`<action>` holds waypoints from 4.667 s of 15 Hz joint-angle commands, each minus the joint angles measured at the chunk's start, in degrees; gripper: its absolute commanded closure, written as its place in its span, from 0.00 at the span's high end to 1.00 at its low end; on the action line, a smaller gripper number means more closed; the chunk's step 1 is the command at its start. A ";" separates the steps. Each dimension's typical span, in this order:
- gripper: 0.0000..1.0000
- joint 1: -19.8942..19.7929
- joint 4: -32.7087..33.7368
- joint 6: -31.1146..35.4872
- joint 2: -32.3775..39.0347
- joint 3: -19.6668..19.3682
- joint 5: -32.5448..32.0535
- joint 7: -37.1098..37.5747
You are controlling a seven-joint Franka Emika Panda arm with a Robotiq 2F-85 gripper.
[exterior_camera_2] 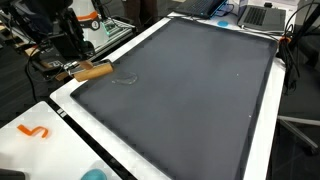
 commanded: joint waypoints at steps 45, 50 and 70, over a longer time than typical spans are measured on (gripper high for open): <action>0.25 3.72 -26.68 7.22 -26.69 8.79 -5.37 -2.73; 0.25 5.77 -23.61 5.21 -27.19 9.93 -5.03 -0.80; 0.50 11.96 -23.18 -2.99 -35.70 13.93 -9.38 9.96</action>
